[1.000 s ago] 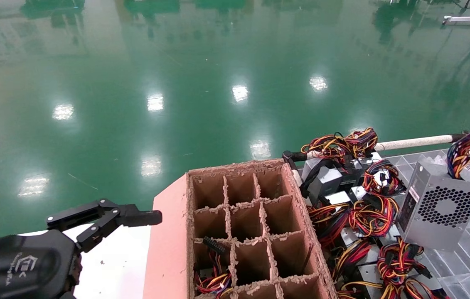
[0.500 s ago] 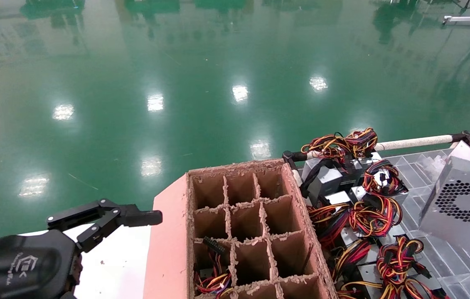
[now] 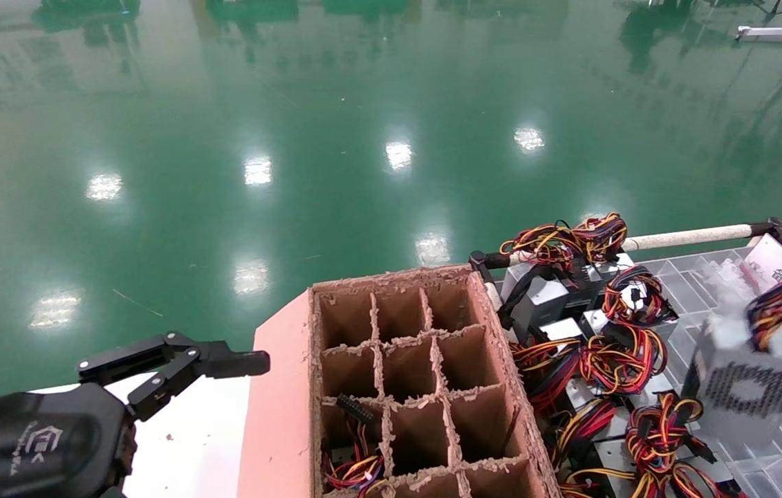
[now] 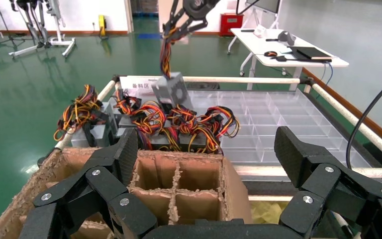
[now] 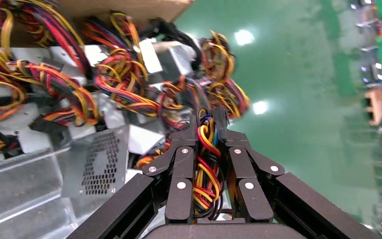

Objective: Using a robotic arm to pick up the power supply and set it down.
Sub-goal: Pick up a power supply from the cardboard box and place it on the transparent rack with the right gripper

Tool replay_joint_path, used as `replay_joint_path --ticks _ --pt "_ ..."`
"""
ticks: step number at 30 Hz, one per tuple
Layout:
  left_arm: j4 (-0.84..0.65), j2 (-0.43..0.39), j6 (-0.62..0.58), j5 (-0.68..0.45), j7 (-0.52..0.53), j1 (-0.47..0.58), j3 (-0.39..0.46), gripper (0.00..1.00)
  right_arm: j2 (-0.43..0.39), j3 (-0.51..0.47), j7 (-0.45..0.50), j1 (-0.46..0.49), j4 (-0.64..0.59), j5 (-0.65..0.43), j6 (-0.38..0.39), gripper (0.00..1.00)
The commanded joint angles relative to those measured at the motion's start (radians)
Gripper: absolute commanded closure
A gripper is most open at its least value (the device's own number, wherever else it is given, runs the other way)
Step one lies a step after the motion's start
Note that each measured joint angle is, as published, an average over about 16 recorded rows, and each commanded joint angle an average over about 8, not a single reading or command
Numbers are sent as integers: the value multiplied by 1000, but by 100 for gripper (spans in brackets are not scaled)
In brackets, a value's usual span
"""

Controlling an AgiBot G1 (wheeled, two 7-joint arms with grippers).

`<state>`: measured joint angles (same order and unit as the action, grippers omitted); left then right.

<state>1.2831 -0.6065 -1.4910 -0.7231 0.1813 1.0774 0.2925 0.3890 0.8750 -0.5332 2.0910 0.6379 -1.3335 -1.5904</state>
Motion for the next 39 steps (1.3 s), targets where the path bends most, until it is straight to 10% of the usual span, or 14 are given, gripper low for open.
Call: replay_joint_path --ticks 1,39 --pt "0 0 0 0 0 0 0 0 12 28 -8 -3 -1 8 0 100" --pt "0 1 1 2 -1 1 2 0 161 53 -339 -165 -186 156 163 100"
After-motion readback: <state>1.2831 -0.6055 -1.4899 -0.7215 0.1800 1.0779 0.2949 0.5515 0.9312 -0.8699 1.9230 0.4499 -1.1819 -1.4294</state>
